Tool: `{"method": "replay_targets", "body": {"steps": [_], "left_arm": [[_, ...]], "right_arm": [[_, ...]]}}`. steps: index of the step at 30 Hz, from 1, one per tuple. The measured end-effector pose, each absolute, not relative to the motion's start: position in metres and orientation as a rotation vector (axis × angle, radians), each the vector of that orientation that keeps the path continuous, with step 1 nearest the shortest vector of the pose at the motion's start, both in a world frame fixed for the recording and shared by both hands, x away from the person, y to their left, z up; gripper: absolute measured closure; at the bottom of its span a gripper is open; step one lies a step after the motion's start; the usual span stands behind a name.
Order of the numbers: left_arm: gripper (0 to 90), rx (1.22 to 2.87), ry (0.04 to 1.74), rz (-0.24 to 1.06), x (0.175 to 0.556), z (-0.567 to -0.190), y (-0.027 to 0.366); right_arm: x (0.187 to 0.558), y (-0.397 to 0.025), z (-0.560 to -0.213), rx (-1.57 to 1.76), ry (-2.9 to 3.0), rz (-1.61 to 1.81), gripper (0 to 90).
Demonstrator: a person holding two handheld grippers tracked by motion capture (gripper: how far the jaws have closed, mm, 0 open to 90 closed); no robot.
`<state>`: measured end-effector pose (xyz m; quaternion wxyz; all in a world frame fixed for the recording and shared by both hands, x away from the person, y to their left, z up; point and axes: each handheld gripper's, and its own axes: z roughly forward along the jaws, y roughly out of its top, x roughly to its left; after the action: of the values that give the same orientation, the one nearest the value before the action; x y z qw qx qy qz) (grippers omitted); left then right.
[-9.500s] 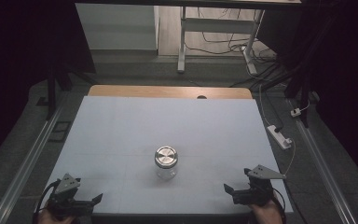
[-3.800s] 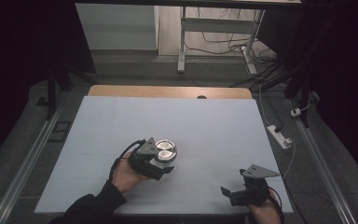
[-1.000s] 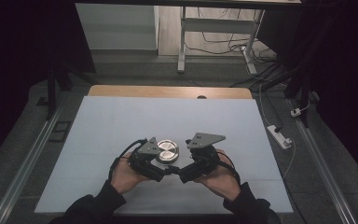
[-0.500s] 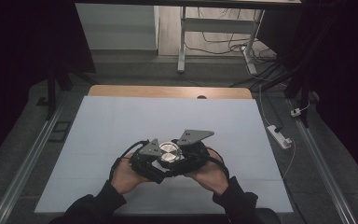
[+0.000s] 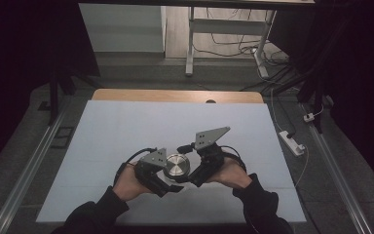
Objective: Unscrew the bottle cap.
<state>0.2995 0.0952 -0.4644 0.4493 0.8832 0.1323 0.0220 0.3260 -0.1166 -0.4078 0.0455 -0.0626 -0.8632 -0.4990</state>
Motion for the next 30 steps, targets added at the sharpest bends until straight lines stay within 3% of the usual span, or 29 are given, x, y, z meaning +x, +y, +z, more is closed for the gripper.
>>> {"method": "replay_targets", "body": {"steps": [6,13,16,20,27,30], "left_arm": [[15.6,2.170,0.509,0.152,0.303,-0.466,0.099],[15.6,2.167,0.562,0.189,0.301,-0.464,0.096],[15.6,2.176,0.544,0.196,0.299,-0.463,0.093],[15.6,2.189,0.493,0.177,0.298,-0.462,0.094],[15.6,2.198,0.339,0.071,0.297,-0.459,0.096],[15.6,2.196,0.224,0.012,0.293,-0.459,0.094]], "right_arm": [[0.312,-0.118,-0.394,-0.526,-2.796,-1.551,3.2],[0.298,-0.099,-0.398,-0.664,-2.886,-1.573,7.3],[0.293,-0.091,-0.402,-0.679,-2.946,-1.587,16.4],[0.295,-0.095,-0.402,-0.635,-2.922,-1.597,19.6],[0.307,-0.110,-0.400,-0.366,-2.783,-1.592,19.7],[0.315,-0.120,-0.403,-0.093,-2.643,-1.596,19.7]]}}
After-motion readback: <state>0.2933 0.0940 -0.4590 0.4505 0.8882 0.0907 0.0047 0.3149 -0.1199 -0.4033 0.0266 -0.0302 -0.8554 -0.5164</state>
